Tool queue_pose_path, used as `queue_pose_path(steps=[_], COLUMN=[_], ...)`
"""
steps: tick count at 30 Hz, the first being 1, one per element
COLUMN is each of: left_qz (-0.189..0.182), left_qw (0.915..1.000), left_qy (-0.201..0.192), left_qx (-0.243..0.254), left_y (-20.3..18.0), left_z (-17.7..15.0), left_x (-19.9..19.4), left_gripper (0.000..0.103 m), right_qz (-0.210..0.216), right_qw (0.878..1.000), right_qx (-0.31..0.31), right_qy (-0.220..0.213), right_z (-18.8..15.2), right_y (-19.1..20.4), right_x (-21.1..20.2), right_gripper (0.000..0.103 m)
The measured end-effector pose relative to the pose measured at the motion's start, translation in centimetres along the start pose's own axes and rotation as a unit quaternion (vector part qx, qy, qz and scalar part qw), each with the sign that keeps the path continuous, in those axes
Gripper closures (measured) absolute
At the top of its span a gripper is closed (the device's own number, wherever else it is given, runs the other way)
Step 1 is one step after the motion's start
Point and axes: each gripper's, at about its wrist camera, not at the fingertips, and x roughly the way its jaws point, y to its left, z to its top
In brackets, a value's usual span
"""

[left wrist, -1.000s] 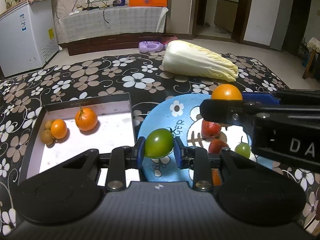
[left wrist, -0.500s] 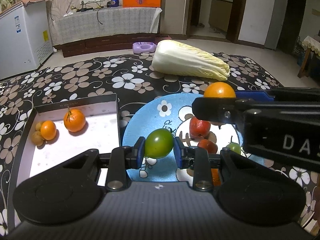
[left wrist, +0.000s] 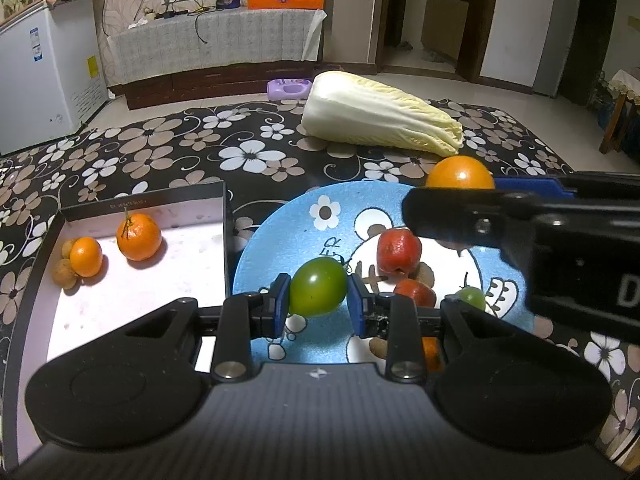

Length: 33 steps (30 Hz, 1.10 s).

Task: Organize fruits
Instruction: 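Carry the tangerine and green tomato in both grippers over the blue plate, then open the left gripper to release the green tomato on the plate while the right gripper holds the tangerine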

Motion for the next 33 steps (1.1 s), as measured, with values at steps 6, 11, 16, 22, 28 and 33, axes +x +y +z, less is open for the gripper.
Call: queue_pose_path(steps=[6, 11, 16, 22, 28, 33], left_qz=[0.001, 0.002, 0.005, 0.003, -0.002, -0.002], left_qw=[1.0, 1.0, 1.0, 1.0, 0.9999, 0.9999], left_qy=[-0.001, 0.0, 0.0, 0.002, 0.0, 0.004], left_qx=[0.001, 0.001, 0.004, 0.007, 0.014, 0.013], left_y=[-0.4, -0.5, -0.5, -0.7, -1.0, -0.9], left_z=[0.0, 0.0, 0.0, 0.1, 0.0, 0.0], left_x=[0.3, 0.4, 0.8, 1.0, 0.9, 1.0], left_gripper=[0.068, 0.068, 0.068, 0.067, 0.067, 0.067], right_qz=[-0.002, -0.002, -0.002, -0.002, -0.003, -0.005], right_qw=[1.0, 1.0, 1.0, 1.0, 1.0, 1.0], right_qx=[0.002, 0.003, 0.003, 0.003, 0.004, 0.006], right_qy=[-0.001, -0.002, -0.002, -0.002, -0.003, -0.004], right_z=[-0.1, -0.1, -0.1, -0.1, -0.1, -0.1], right_y=[-0.3, -0.4, -0.5, -0.5, -0.6, -0.7], right_x=[-0.2, -0.4, -0.5, -0.5, -0.5, -0.6], right_gripper=[0.068, 0.068, 0.068, 0.068, 0.068, 0.068])
